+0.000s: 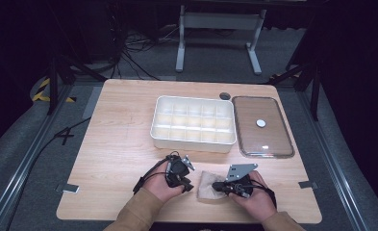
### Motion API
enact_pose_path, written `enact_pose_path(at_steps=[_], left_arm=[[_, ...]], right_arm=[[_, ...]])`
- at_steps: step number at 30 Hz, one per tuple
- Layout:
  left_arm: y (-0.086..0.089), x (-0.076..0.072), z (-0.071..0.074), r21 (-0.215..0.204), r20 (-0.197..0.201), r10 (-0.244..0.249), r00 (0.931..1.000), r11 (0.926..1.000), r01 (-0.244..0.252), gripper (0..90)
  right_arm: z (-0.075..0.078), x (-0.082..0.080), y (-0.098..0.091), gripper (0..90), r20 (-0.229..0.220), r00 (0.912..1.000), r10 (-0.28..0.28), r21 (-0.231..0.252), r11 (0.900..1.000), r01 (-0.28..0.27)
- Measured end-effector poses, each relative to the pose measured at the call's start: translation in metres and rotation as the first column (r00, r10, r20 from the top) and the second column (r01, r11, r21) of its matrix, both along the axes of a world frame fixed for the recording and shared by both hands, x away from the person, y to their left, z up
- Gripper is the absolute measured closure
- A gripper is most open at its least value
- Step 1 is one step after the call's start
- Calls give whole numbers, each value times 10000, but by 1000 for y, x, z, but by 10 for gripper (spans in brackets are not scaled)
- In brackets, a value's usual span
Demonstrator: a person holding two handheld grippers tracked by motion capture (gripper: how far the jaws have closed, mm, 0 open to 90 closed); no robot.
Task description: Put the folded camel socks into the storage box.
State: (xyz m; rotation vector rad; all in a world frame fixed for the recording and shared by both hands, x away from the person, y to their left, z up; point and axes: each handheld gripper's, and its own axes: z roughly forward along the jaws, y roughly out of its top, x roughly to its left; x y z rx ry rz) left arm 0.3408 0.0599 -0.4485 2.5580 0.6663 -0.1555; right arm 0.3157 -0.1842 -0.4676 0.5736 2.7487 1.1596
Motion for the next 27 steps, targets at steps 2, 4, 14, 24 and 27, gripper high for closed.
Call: enact_pose_path(at_steps=[2,4,14,24,27], left_arm=[[-5,-2,-2,21,81,-127,9999,9999,127,740],[-7,-2,-2,57,33,-246,9997,9997,246,742],[-13,-3,-4,40,254,-231,9994,9997,230,745],[-24,-5,-6,-120,509,-694,9963,9975,701,736],[-27,-6,-3,-508,972,-845,9917,9947,898,683]], right_arm=[[2,-1,-2,855,96,9999,54,119,9999,-55],[6,-4,-3,859,303,9995,61,179,9998,-66],[4,-1,-9,880,108,9984,-547,-362,9978,551],[1,3,-11,895,201,9998,-58,-293,9996,63],[1,1,-10,894,307,9995,-64,-306,9995,73]])
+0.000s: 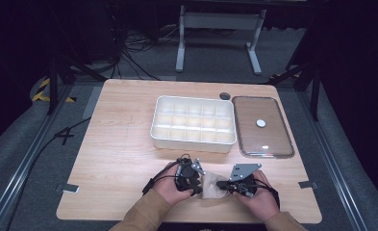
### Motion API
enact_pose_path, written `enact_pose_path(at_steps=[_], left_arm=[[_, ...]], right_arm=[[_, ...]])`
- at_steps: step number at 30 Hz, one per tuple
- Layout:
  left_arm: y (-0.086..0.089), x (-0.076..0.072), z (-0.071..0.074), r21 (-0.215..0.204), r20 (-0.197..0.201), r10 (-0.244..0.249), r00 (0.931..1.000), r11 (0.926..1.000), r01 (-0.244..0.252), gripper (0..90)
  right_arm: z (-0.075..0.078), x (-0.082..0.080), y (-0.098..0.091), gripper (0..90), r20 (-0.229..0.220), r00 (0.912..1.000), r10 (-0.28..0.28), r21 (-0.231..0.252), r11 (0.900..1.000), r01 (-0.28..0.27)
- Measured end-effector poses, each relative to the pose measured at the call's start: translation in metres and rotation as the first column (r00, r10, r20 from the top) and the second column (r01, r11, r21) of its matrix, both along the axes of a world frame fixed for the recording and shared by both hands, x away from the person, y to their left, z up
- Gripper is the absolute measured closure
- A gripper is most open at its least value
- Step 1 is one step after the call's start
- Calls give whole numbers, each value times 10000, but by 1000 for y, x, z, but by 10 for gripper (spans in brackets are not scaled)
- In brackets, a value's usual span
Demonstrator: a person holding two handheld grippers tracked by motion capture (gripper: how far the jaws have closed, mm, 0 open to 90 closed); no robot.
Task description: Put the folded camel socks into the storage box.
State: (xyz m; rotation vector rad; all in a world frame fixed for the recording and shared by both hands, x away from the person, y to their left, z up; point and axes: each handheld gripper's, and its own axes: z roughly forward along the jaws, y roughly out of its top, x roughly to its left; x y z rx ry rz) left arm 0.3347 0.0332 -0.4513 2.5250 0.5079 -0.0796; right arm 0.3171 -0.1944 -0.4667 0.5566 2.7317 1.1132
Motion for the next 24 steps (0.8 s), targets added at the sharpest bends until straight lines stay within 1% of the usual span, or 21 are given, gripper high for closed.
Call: enact_pose_path(at_steps=[1,3,4,5,6,8,9,10,15,16,17,18,19,21,22,24], left_arm=[[0,0,0,0,0,0,10000,10000,0,682],[-2,-1,3,-80,201,-124,9997,9999,126,667],[-2,-1,4,2,268,-152,9995,9999,152,659],[-2,-1,4,2,268,-152,9995,9999,152,653],[-2,-1,4,104,264,-163,9995,9998,161,652],[-2,-1,3,105,285,-186,9994,9998,183,642],[-2,-1,3,105,285,-186,9994,9998,183,631],[-3,-1,3,-15,338,-283,9990,9996,284,631],[-6,-4,5,-127,526,-551,9971,9984,558,598],[-6,-4,6,-86,506,-535,9973,9985,540,592],[-6,-5,6,-172,604,-594,9964,9980,605,587],[-7,-5,6,-211,658,-610,9960,9978,625,583],[-7,-6,8,-192,796,-731,9941,9970,749,579],[-8,-8,9,-237,999,-795,9918,9963,822,569],[-9,-8,10,-144,1088,-923,9898,9954,944,566],[-10,-9,10,-228,1122,-869,9899,9957,900,561]], right_arm=[[0,0,0,894,0,10000,0,0,10000,0],[1,-3,3,894,174,9998,74,-213,9997,-71],[2,-4,4,894,159,9998,123,-242,9996,-119],[2,-5,5,893,287,9994,186,-384,9991,-175],[3,-7,7,893,363,9990,251,-460,9987,-235],[4,-8,9,892,487,9980,394,-583,9976,-366],[4,-8,9,892,487,9980,394,-583,9976,-366],[4,-9,10,892,428,9978,506,-549,9973,-482],[3,-11,14,892,526,9962,689,-591,9961,-658],[3,-12,14,892,478,9962,730,-538,9961,-704],[3,-12,15,891,497,9959,754,-552,9958,-726],[3,-13,17,890,613,9949,800,-565,9955,-766],[3,-13,17,890,592,9948,829,-567,9952,-795],[2,-14,19,889,519,9957,768,-456,9962,-744],[2,-14,19,890,536,9956,764,-409,9964,-742],[1,-14,19,889,509,9962,711,-353,9970,-694]])
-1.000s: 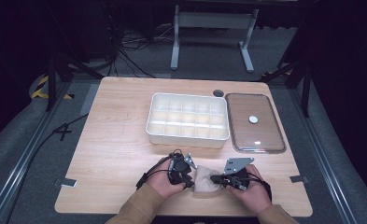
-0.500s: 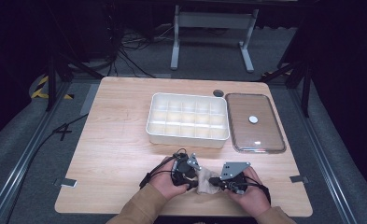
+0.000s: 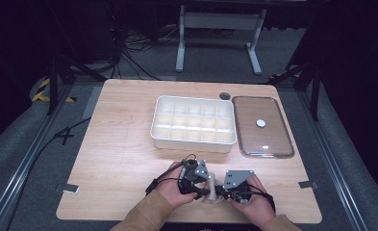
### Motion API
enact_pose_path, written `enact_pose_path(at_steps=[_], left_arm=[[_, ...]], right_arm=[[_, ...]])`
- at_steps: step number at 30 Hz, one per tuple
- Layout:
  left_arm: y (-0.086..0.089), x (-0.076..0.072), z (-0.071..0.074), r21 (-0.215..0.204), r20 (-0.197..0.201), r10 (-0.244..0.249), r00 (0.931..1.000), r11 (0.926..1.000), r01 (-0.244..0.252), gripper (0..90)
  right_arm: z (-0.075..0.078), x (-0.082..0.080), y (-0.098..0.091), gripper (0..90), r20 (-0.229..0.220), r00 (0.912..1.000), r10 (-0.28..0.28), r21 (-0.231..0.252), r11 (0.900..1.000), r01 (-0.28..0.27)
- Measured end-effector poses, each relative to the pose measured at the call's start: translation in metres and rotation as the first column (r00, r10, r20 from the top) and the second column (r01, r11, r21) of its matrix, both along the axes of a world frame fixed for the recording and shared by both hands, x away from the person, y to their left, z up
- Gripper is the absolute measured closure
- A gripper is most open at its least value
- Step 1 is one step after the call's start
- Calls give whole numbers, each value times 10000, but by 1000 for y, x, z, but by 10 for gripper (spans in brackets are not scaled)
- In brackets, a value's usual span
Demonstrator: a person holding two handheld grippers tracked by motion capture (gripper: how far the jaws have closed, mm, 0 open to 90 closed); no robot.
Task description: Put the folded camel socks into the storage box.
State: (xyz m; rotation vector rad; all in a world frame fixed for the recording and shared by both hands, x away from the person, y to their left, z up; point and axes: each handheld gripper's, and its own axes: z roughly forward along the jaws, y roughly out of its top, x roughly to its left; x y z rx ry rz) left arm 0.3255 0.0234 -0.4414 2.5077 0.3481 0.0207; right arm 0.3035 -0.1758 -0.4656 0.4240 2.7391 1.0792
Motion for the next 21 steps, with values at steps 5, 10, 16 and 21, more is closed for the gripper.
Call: enact_pose_path(at_steps=[5,10,16,21], left_arm=[[1,-1,1,-89,66,-82,9999,9999,83,555],[0,-4,5,-339,112,-376,9992,9987,380,531],[0,-4,5,-372,83,-370,9993,9986,373,519],[2,-3,5,-364,2,-303,9995,9989,303,514]], right_arm=[[-1,1,-2,888,-120,9999,-54,193,9998,56],[-1,2,-3,887,-202,9998,-7,280,9996,12],[0,1,-4,889,-137,9999,-98,282,9996,102],[9,0,-9,866,-279,9993,-254,290,9992,262]])
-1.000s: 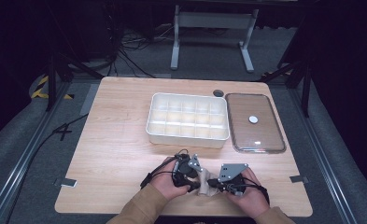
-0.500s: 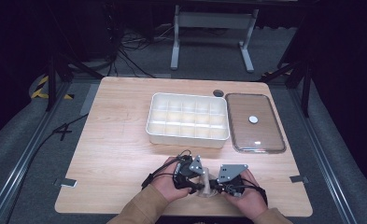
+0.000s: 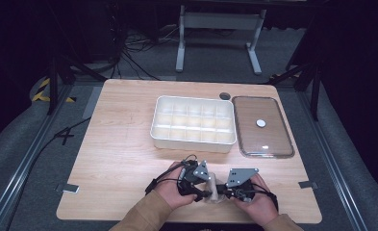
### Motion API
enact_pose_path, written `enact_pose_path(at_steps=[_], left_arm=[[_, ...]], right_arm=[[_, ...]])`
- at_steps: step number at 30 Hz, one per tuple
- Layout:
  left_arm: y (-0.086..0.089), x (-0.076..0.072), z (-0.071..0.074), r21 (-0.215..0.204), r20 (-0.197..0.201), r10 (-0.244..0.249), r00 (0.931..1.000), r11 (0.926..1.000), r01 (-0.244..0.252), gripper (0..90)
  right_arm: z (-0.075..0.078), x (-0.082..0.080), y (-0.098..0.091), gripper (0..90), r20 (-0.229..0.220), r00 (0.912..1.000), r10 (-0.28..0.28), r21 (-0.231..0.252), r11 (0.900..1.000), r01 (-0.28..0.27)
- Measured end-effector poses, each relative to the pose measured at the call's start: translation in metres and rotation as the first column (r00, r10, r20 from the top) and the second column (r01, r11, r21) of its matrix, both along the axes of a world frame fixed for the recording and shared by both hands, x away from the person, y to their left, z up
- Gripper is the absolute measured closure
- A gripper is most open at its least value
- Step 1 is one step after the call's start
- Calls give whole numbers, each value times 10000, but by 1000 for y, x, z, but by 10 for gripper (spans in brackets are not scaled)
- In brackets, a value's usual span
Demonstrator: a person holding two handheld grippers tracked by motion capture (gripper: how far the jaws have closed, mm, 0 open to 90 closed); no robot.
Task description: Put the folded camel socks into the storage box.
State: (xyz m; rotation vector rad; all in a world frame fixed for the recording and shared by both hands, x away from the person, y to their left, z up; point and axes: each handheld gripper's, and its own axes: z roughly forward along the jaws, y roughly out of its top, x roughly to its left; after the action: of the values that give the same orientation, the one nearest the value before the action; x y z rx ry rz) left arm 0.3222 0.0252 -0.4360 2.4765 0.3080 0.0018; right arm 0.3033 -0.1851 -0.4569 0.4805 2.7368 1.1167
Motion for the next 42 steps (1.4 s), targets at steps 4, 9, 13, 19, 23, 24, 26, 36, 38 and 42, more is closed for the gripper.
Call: enact_pose_path(at_steps=[4,9,13,19,23,24,26,36,38,42], left_arm=[[-1,0,-1,149,19,-48,10000,9999,48,514],[-2,0,-1,165,-11,-3,10000,9999,3,516],[-2,1,-1,179,-50,-27,10000,9998,28,517],[-2,1,-1,174,-51,-53,10000,9998,54,515],[-4,1,-1,120,-34,-86,10000,9999,87,515],[-4,1,-2,92,-60,-68,10000,9999,69,515],[-5,1,-1,101,-48,-110,9999,9999,111,515],[-9,0,-2,24,37,-195,9998,9998,195,514],[-11,0,-3,104,82,-272,9996,9996,271,513],[-14,-1,-5,132,91,-292,9995,9995,291,507]], right_arm=[[8,-2,-10,859,-58,9999,-148,165,9998,149],[19,-3,-27,858,-60,9987,-515,-51,9987,515],[16,0,-39,879,-451,9960,-765,-341,9966,750],[4,2,-36,883,-813,9937,-767,-783,9944,704],[-2,3,-31,885,-863,9944,-617,-820,9951,546],[-5,2,-29,886,-872,9947,-552,-760,9959,486],[-7,2,-26,887,-904,9947,-487,-641,9970,430],[-11,1,-16,889,-867,9956,-348,-214,9992,331],[-12,1,-16,889,-903,9954,-313,-109,9995,304],[-13,2,-16,889,-952,9950,-293,30,9996,297]])
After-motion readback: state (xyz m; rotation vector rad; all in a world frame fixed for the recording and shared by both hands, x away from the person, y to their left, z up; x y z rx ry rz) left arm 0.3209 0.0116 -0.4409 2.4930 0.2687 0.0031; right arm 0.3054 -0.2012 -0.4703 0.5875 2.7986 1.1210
